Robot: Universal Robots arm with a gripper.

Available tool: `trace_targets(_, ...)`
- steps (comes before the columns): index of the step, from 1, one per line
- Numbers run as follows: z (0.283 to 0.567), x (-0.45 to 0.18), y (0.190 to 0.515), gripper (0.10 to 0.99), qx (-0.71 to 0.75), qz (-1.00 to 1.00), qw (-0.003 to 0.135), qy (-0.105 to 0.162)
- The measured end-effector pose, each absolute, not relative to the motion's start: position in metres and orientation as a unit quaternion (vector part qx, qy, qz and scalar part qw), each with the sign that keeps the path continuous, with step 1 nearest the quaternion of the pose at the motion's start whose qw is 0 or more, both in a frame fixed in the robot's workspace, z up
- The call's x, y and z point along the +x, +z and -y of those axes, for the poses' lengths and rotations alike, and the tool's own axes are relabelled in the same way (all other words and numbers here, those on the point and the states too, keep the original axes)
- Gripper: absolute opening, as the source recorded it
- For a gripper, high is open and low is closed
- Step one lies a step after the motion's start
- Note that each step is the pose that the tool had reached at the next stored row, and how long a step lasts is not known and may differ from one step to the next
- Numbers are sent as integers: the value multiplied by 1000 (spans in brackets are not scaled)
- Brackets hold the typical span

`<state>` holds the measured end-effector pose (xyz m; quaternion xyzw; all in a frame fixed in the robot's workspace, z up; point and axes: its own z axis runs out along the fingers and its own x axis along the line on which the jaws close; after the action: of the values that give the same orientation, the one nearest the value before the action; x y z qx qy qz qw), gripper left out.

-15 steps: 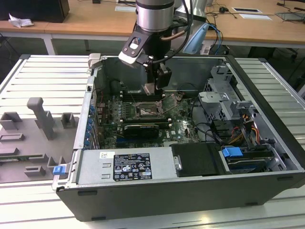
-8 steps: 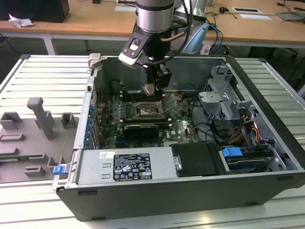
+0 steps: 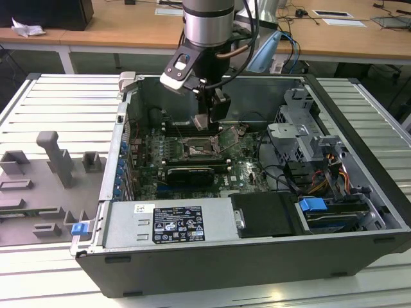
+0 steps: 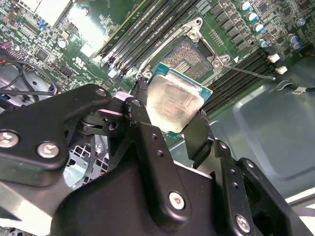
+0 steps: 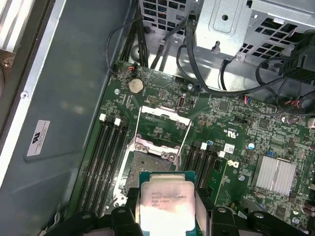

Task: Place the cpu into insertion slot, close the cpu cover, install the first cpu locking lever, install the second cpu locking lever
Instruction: 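Place the cpu into insertion slot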

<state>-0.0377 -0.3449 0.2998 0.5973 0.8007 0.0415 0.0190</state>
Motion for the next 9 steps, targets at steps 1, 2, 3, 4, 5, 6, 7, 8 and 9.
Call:
trace_targets(1,345,-38,300,533,597,-801,19,42)
trace_targets(2,345,-38,299,533,597,-801,19,42)
trace_targets(3,345,-38,299,533,597,-801,19,41)
trace_targets(4,345,-38,299,533,597,-801,19,41)
trace_targets(5,345,-38,298,533,597,-801,19,41)
trace_targets(6,345,-38,298,533,597,-801,19,41)
trace_targets(7,345,-38,298,533,597,-801,19,42)
trace_targets(8,345,-38,298,533,597,-801,19,42)
trace_targets(9,345,-38,297,533,597,-801,19,42)
